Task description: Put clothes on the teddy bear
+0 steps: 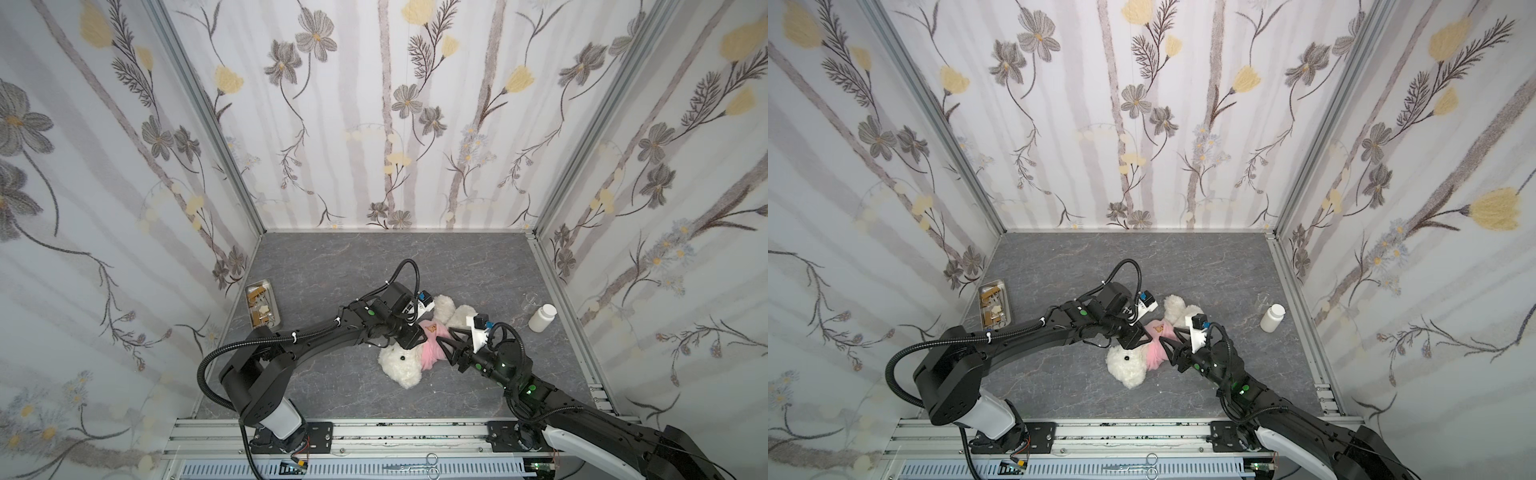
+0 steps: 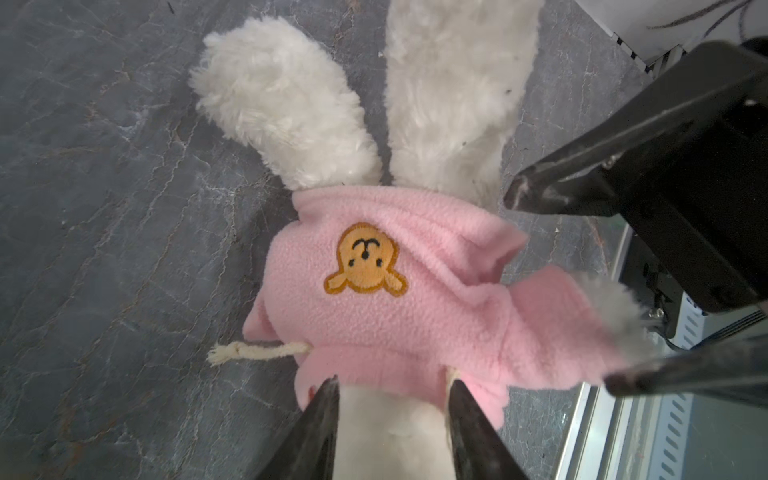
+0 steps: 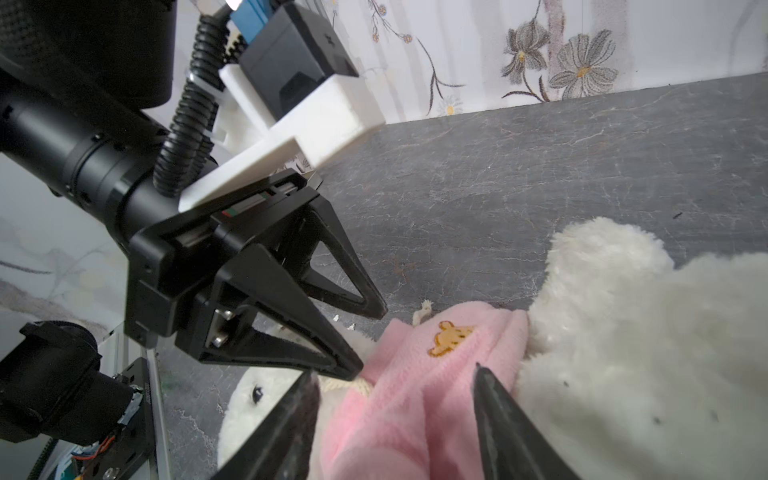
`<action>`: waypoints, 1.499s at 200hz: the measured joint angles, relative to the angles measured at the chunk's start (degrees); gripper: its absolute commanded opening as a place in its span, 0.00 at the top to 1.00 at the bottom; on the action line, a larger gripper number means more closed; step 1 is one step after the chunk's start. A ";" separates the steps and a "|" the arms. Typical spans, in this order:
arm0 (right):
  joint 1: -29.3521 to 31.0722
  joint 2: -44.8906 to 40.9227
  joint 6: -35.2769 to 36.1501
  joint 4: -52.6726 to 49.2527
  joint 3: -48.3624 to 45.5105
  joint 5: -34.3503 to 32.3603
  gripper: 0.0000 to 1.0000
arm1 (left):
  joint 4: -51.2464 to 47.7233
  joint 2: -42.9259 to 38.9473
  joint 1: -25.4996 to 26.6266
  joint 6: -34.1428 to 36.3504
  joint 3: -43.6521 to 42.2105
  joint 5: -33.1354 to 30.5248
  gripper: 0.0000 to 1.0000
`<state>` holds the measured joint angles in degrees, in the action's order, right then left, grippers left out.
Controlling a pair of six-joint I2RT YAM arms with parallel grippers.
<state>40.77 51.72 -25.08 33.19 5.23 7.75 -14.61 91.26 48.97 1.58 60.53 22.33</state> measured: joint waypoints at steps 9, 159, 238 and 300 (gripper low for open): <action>-1.31 -1.27 -1.31 -2.54 0.31 1.05 0.41 | 0.26 0.22 0.17 0.00 0.57 0.35 0.54; -7.78 -6.36 -13.25 -41.22 13.03 18.88 0.68 | 1.49 3.10 5.62 7.19 0.33 -5.31 0.46; -7.74 -3.93 -10.36 -41.51 11.50 18.53 0.67 | 1.90 3.39 5.68 6.29 0.09 -4.72 0.50; -7.52 -0.66 -8.92 -40.15 10.29 17.44 0.81 | 2.84 4.39 5.66 5.88 -0.57 -4.72 0.72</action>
<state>33.26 51.07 -34.00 -6.96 15.53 25.19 -11.77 95.66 54.63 7.46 59.96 17.61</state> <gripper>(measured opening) 0.249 0.338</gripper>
